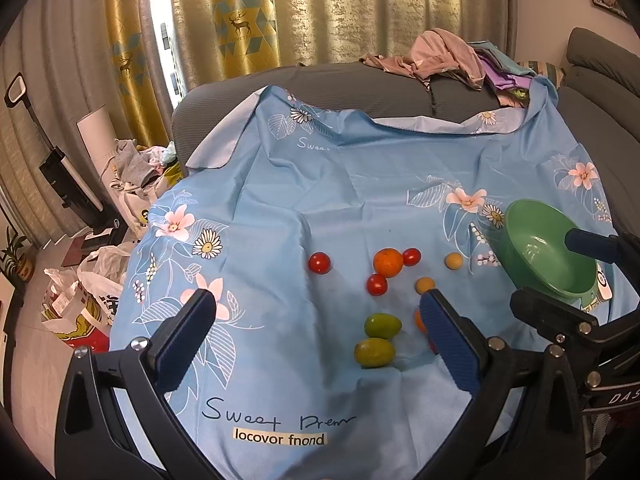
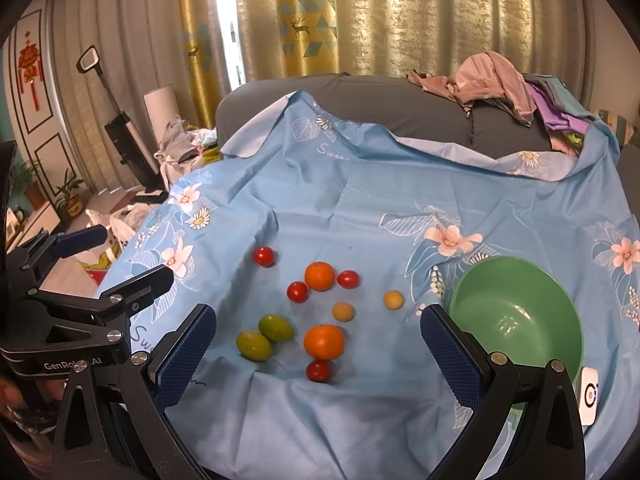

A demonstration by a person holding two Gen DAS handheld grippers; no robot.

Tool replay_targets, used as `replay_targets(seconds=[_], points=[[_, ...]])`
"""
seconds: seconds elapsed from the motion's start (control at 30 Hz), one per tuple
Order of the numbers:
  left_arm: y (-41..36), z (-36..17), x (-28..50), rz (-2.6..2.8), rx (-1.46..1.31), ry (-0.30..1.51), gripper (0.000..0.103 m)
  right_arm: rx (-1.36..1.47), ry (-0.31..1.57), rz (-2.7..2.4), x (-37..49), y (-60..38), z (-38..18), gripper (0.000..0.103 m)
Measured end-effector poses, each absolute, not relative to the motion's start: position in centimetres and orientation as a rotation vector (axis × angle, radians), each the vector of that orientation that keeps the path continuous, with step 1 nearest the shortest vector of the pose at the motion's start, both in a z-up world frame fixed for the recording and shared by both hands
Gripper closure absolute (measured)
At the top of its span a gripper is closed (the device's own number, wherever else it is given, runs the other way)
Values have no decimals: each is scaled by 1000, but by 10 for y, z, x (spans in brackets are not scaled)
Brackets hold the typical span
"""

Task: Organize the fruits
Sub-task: 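Move both grippers toward the two mandarin oranges on the cloth, then grasp the large mandarin with the right gripper while the left gripper grasps the other mandarin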

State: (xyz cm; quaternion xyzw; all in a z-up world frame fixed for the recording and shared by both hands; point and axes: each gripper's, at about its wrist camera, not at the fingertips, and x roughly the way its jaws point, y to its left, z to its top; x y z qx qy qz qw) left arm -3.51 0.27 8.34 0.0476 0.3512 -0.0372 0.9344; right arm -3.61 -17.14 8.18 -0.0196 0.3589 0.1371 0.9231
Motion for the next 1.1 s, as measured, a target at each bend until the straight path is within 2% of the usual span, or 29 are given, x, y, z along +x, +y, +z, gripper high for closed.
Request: replay_targets(seconds=[0.3,0.63,0.87,1.0,1.1], points=[[15,73,-30,-139,2,756,1,-22,742,272,-35,-176,79,0],[12,15,-18,-187,9,896,1,-12,819,264,-25,-192,33,0],[-11,-18,-11,-268,84,959,1,10,881,299,-12,-192,-7,7],[-16,-30,-2,-283,112,981,5,14,902,309,-1,-191,-24,14],[-22,-38,3,-305,134,994,9,34,918,324,8,-193,-33,14]])
